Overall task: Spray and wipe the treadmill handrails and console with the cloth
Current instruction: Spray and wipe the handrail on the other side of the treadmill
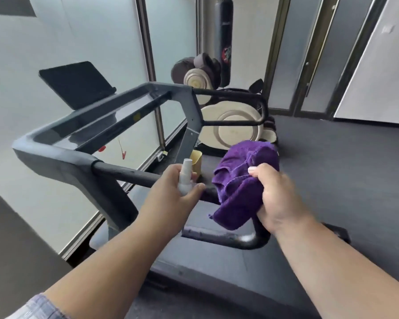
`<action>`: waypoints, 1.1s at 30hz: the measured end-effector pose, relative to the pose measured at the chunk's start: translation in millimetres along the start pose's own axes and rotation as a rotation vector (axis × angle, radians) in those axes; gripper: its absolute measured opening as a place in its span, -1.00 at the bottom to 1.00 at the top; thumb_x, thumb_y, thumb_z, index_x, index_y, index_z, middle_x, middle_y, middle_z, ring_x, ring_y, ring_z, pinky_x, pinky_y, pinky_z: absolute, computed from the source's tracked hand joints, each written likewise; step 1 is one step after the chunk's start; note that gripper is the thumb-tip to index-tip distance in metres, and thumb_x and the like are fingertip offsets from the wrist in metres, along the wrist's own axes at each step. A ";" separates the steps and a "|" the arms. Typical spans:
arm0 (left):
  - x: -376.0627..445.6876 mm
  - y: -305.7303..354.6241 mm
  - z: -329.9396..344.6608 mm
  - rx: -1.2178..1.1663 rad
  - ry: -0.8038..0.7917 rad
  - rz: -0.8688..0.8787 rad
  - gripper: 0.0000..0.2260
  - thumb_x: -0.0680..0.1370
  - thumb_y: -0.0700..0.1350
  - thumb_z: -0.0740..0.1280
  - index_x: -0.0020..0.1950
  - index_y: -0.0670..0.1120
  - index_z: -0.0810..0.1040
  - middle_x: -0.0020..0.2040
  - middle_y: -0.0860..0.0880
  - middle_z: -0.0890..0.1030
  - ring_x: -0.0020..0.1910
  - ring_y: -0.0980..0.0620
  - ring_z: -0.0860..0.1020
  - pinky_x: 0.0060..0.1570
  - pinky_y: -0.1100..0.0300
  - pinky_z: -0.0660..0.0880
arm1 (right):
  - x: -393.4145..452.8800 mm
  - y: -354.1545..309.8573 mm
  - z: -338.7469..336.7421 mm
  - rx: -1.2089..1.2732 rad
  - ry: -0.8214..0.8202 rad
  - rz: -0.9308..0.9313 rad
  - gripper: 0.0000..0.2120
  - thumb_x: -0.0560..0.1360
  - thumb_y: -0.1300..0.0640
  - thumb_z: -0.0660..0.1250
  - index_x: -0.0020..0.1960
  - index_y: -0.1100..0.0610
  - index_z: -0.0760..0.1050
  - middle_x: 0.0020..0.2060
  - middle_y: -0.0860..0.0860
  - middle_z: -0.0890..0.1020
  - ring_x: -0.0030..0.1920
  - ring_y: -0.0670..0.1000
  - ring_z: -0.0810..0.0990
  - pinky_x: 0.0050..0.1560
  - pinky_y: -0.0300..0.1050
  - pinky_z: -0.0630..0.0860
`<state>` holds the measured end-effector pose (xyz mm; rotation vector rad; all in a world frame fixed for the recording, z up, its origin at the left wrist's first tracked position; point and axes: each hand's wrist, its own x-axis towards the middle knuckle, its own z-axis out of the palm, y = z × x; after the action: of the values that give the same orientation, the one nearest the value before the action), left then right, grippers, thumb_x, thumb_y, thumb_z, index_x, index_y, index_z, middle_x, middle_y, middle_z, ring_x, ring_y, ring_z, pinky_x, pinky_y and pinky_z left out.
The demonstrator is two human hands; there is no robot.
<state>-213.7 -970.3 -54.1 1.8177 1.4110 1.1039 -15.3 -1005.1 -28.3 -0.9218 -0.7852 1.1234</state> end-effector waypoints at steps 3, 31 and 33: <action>8.5 -2.2 12.5 0.093 -0.014 -0.006 -0.77 0.48 0.22 0.39 0.07 0.28 0.41 -0.05 0.34 0.59 -0.12 0.34 0.56 -0.15 0.16 0.56 | 8.5 -17.6 -25.3 -0.431 0.051 -0.234 -0.53 0.35 0.16 0.29 0.09 -0.36 0.50 -0.19 -0.20 0.66 -0.31 -0.10 0.67 -0.28 -0.22 0.56; -3.2 -31.9 -17.8 0.388 0.431 -0.117 -0.41 0.57 0.16 0.36 0.44 0.48 0.08 0.24 0.05 0.56 -0.07 -0.01 0.61 -0.14 0.10 0.48 | 59.7 43.6 -8.8 -1.800 -0.703 -0.348 -0.18 0.48 -0.49 0.06 0.59 -0.15 -0.10 0.49 0.00 0.30 0.31 0.12 0.46 0.25 0.08 0.50; -6.8 -30.5 -11.1 0.411 0.465 -0.089 -0.43 0.57 0.18 0.33 0.45 0.49 0.09 0.21 0.10 0.53 -0.08 0.02 0.59 -0.13 0.12 0.47 | 61.1 49.5 -3.3 -1.825 -0.747 -0.376 -0.16 0.50 -0.46 0.09 0.60 -0.12 -0.15 0.56 0.07 0.16 0.36 0.17 0.40 0.26 0.13 0.50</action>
<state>-238.7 -969.1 -75.9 1.8097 2.0995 1.3210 -16.1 -938.8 -70.6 -1.6396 -2.6344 0.0689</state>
